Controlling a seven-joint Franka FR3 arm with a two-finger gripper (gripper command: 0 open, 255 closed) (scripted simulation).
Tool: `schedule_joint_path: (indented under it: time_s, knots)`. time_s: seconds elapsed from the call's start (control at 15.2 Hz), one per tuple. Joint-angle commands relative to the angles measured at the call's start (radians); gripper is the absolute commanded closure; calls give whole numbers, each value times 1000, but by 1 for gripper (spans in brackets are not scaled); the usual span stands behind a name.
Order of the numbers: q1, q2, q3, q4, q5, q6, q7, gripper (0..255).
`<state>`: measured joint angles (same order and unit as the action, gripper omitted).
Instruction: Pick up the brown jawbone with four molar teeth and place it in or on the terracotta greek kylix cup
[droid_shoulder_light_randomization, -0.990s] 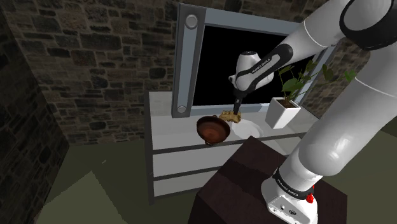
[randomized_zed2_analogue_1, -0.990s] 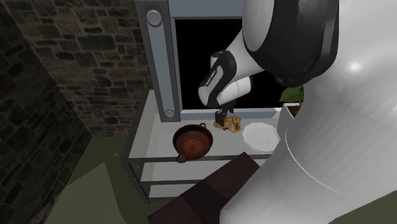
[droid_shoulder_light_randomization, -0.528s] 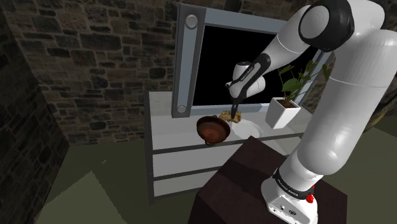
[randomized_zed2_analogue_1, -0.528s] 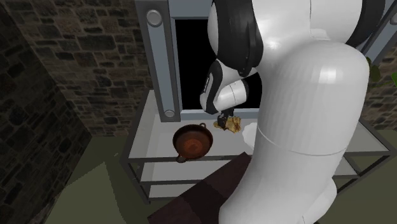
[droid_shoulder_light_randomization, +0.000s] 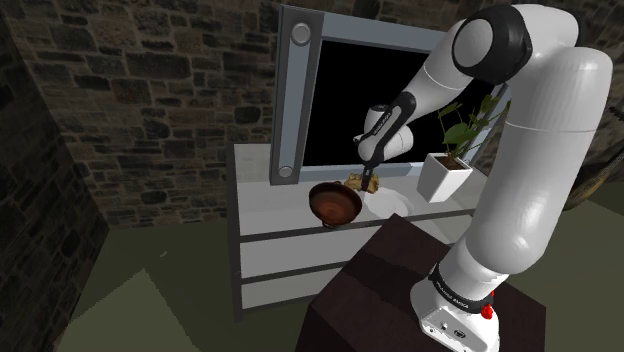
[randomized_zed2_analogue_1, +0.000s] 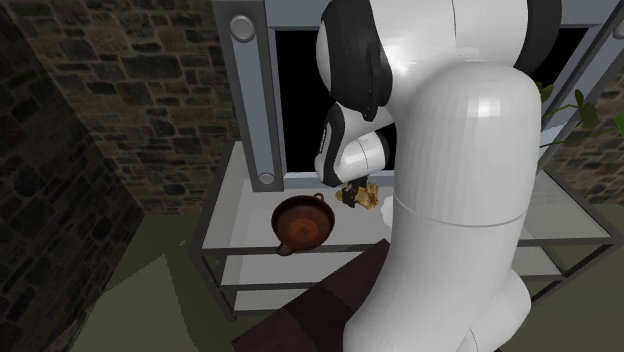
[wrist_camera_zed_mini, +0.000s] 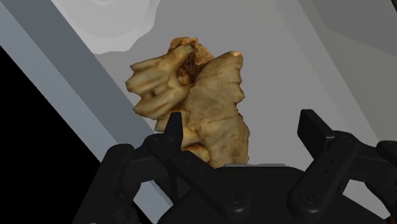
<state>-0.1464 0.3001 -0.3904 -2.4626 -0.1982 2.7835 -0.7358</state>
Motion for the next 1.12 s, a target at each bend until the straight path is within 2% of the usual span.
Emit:
schedule_joint_path:
  time_s: [0.0, 0.2, 0.26, 0.86, 0.92, 1.06]
  knots:
    - [-1, 1, 1, 1, 1, 1, -1, 0]
    - [-1, 1, 0, 1, 1, 1, -1, 0]
    - [-1, 1, 0, 1, 1, 1, -1, 255]
    - [3, 0, 0, 6, 1, 1, 5, 255]
    - [3, 0, 0, 6, 1, 1, 5, 0]
    - [-224, -48, 151, 1, 172, -12, -393, 0]
